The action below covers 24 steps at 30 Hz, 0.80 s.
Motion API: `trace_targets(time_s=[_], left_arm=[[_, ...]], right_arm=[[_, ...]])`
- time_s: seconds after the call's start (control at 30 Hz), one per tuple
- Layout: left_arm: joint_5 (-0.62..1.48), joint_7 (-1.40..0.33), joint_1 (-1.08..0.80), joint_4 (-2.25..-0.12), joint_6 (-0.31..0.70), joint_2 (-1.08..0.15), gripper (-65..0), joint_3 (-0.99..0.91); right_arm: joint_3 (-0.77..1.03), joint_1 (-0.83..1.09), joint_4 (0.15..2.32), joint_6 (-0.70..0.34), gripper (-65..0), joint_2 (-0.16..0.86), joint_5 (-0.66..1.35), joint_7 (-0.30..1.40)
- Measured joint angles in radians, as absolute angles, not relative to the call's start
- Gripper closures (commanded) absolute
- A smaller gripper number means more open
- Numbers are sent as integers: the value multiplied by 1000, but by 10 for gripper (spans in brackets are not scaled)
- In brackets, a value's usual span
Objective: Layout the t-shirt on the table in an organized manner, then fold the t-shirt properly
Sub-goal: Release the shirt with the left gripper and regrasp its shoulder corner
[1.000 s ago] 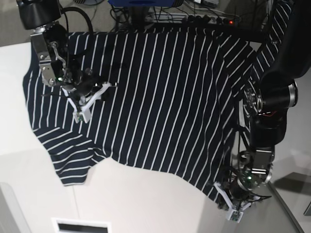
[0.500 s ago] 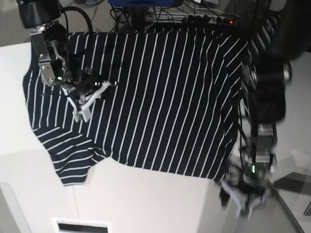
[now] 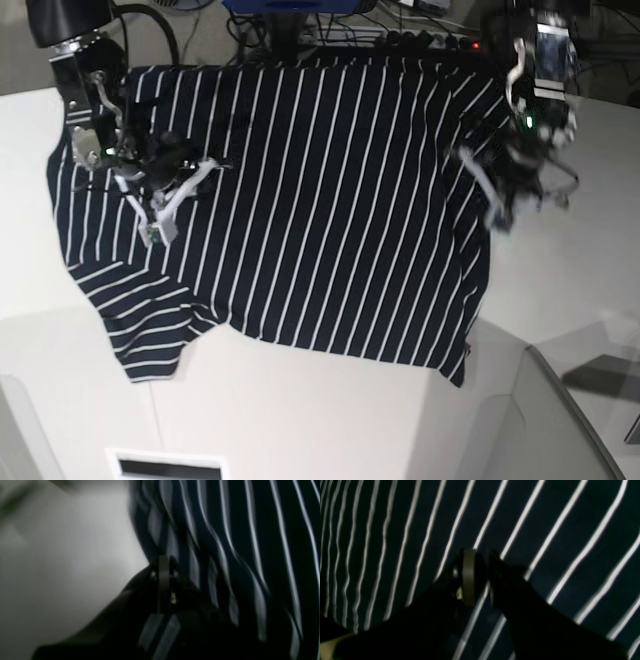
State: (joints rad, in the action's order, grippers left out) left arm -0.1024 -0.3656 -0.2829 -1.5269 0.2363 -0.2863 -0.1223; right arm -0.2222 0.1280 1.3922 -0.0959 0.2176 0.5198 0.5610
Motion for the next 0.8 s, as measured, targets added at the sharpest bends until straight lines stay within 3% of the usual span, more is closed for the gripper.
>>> trace_targets(time_s=[0.2, 0.43, 0.8], left_arm=[[-102, -313, -352, -1413, 236, -287, 0, -130], [-99, -162, -329, -1256, 232, -270, 0, -273], [-101, -203, -411, -1238, 233, -262, 0, -520]], right_arm=[[-136, 126, 1393, -92, -96, 216, 519, 551], [-125, 126, 1393, -94, -96, 218, 519, 554], [-25, 75, 1238, -114, -96, 213, 542, 534]])
